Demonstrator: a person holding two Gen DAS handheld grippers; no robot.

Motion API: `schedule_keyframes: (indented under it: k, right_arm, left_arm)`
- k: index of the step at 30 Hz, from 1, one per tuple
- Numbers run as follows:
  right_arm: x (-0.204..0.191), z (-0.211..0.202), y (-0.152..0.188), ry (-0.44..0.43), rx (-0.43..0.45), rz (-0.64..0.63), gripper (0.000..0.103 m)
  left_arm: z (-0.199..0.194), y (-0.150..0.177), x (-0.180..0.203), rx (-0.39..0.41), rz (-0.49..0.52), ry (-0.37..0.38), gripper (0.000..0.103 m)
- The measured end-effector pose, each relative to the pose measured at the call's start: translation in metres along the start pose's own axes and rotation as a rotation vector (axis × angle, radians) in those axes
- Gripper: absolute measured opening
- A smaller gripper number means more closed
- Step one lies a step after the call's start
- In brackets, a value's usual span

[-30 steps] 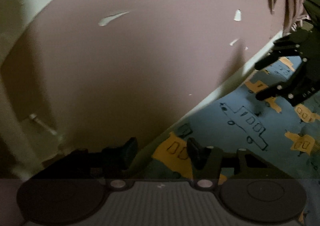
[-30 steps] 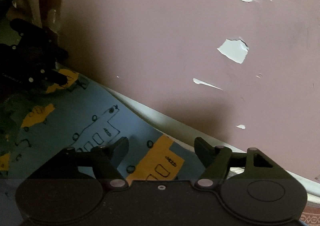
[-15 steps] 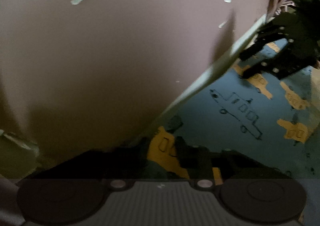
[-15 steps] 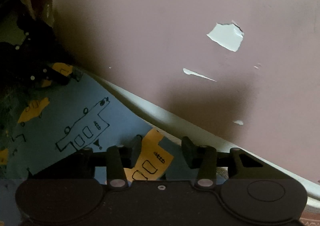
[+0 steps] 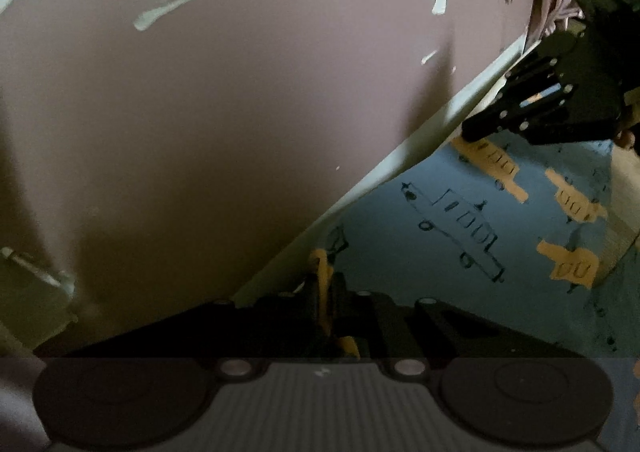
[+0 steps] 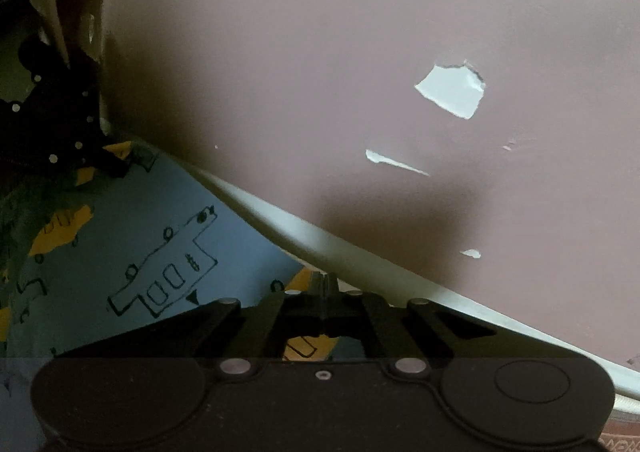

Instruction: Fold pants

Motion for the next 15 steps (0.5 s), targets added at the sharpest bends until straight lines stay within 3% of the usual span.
schedule_keyframes:
  k: [6, 9, 11, 13, 15]
  right_arm:
    - [0.002, -0.004, 0.005, -0.009, 0.018, 0.004, 0.0]
    - [0.005, -0.008, 0.006, -0.021, 0.016, -0.005, 0.027]
    - [0.007, -0.008, 0.006, -0.029, 0.012, -0.018, 0.05]
    - [0.009, 0.001, 0.005, -0.033, 0.007, -0.017, 0.061]
    - [0.015, 0.007, 0.005, -0.041, -0.011, 0.012, 0.062]
  left_arm:
    - [-0.007, 0.006, 0.001, 0.038, -0.024, -0.006, 0.007]
    - [-0.015, 0.005, 0.004, 0.074, -0.022, -0.029, 0.006]
    - [-0.023, 0.007, 0.004, 0.1, -0.008, -0.038, 0.006]
    - [-0.026, 0.007, 0.006, 0.114, 0.007, -0.047, 0.006]
    - [-0.024, 0.009, 0.006, 0.107, 0.026, -0.052, 0.006]
Point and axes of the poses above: each gripper's, at about its wrist camera, not at the fingertips, and z roughly the way its jaws point, x to its right, y to its underside, the point moved 5 cm from there along z, roughly the way its jaws point, and after that the axes turned 3 degrees about z, right-handed, at the moved point
